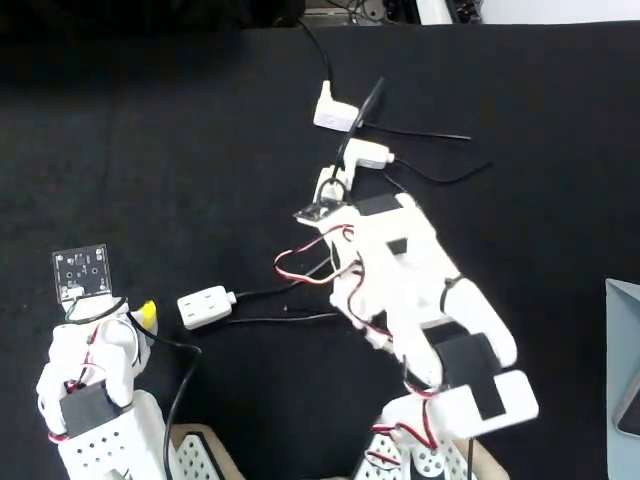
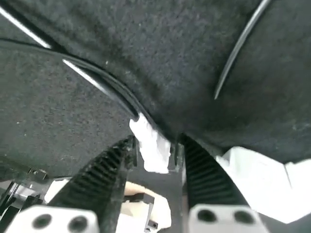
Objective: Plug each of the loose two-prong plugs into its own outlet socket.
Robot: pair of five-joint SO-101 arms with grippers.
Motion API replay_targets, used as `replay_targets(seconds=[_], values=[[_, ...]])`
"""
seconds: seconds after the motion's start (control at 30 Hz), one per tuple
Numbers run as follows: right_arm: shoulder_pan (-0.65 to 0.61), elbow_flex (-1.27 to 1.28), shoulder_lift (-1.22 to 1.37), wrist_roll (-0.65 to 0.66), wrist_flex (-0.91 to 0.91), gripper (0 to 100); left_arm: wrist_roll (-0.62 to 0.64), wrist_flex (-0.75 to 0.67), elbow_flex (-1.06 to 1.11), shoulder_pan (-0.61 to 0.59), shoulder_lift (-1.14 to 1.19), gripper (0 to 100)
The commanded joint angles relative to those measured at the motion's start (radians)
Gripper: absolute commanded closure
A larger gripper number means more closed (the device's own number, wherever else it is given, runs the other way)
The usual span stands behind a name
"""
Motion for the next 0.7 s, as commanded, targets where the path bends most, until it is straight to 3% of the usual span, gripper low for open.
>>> replay_targets(seconds=[0.0,0.17,0.43,0.67], values=[[-0.012,-0.071,-0.099,-0.009,0.071,86.3,-0.012,-0.006,-0.008,0.001,-0.006,72],[-0.017,-0.031,-0.197,-0.009,0.089,86.3,-0.012,-0.006,-0.008,0.001,-0.006,72],[-0.061,0.174,-0.189,-0.014,-0.118,86.4,-0.012,-0.006,-0.008,0.001,-0.006,72],[-0.054,0.188,-0.191,-0.012,-0.112,86.6,-0.012,-0.006,-0.008,0.001,-0.006,72]])
